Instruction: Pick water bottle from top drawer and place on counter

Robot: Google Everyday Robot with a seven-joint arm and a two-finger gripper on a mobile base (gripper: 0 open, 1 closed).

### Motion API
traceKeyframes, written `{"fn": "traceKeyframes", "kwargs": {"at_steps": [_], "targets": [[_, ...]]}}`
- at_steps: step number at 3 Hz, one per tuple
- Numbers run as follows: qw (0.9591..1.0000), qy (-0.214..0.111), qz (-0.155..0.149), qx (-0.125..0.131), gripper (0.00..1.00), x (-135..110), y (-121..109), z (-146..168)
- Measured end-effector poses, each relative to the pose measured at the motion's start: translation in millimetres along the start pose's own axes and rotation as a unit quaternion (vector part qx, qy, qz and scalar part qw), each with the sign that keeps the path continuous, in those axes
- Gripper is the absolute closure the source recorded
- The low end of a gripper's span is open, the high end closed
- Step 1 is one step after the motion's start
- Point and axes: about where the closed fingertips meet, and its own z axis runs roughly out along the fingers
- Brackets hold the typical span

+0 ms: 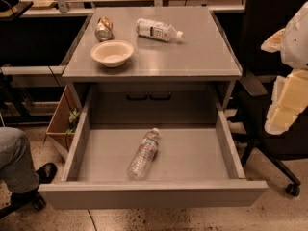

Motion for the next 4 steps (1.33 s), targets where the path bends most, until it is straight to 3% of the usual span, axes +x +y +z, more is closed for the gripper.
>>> {"fn": "traceKeyframes", "kwargs": {"at_steps": [1,2,4], "targets": [[1.0,-0.001,-0.002,0.003,0.0,-1,0,0],[0.9996,-0.009,-0.026,-0.002,0.0,-8,-1,25],[0.9915,-0.063,-0.107,-0.038,0.0,-50,-10,141]]}}
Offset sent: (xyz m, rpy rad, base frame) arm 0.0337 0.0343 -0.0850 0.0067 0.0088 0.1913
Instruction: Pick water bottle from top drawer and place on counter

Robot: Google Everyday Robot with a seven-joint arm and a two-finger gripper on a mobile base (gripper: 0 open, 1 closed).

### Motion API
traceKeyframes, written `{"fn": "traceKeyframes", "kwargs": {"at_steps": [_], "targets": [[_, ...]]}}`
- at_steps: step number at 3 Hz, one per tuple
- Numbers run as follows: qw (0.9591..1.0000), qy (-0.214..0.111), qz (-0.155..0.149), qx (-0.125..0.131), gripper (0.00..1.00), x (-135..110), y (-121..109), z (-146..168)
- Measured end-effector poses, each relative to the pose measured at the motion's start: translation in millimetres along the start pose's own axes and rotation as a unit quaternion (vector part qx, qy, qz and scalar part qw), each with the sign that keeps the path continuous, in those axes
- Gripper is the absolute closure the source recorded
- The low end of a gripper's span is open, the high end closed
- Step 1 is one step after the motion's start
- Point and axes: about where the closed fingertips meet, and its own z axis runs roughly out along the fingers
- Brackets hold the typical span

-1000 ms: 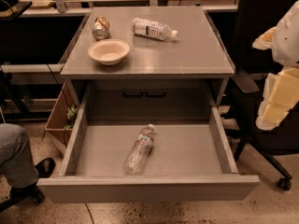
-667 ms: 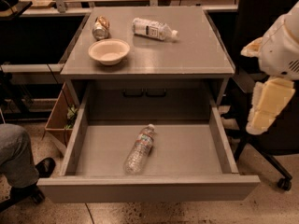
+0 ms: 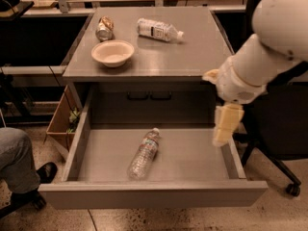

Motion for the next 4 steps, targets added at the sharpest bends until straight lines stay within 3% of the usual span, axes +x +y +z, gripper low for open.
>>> {"fn": "traceKeyframes", "kwargs": {"at_steps": [1,3,4], "targets": [[0.9984,-0.042,-0.036,-0.009,0.0,-28,-11,60],[0.9976,-0.056,-0.041,-0.01,0.0,-31,-12,63],[0.9917,-0.093,-0.088,-0.01,0.0,-60,-21,99]]}}
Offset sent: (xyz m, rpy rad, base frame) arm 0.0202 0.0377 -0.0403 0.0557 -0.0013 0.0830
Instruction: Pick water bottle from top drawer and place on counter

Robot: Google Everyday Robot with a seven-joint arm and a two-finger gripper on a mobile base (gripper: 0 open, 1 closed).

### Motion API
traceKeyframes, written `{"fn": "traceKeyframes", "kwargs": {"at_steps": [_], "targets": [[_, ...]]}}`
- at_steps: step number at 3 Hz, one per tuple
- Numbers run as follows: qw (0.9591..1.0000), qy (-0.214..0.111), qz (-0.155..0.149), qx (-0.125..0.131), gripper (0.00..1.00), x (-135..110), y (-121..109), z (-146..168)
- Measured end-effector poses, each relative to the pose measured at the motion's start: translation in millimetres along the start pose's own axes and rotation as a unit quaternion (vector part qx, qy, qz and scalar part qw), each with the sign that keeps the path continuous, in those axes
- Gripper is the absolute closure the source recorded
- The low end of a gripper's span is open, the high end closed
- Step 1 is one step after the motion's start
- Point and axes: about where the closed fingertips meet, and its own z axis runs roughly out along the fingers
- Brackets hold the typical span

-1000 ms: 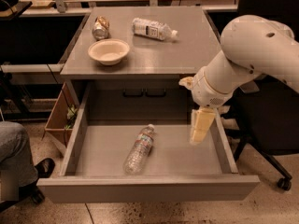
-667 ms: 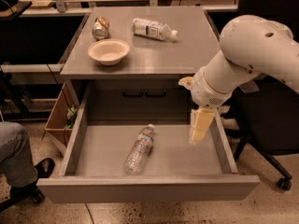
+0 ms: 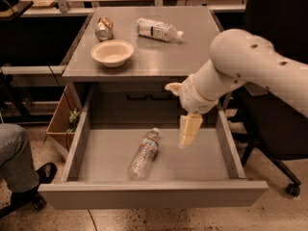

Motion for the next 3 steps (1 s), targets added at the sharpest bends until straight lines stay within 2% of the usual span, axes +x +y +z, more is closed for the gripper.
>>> {"fn": "traceKeyframes", "kwargs": {"at_steps": [1,2,3], "targets": [[0.997,-0.045,-0.064,-0.003,0.0,-29,-15,56],[0.988,-0.073,-0.136,-0.008,0.0,-55,-20,108],[0.9784,-0.08,-0.19,-0.023,0.0,-58,-16,148]]}}
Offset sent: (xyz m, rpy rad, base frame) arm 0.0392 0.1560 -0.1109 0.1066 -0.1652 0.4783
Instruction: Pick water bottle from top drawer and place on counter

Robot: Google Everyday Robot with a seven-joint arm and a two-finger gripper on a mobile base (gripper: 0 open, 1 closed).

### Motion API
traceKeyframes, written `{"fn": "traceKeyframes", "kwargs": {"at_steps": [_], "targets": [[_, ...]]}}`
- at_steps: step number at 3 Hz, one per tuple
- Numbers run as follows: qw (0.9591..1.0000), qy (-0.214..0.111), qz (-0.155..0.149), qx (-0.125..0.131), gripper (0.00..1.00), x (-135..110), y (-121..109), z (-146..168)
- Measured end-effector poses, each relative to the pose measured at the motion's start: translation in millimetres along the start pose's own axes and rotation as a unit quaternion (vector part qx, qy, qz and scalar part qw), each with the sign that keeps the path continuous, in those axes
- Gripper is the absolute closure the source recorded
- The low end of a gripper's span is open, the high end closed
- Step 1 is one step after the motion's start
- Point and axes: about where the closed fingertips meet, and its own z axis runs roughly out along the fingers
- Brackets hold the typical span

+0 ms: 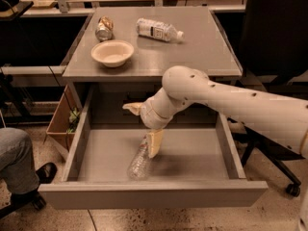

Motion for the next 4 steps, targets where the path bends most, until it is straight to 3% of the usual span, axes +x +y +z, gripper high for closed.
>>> {"fn": "traceKeyframes", "kwargs": {"at_steps": [2,3,4], "targets": [[0.9969,0.008,-0.063,-0.047,0.0,28,25,31],[0.9937,0.002,-0.078,-0.081,0.13,40,38,40],[0.9897,-0.004,-0.081,-0.118,0.36,48,51,44]]}}
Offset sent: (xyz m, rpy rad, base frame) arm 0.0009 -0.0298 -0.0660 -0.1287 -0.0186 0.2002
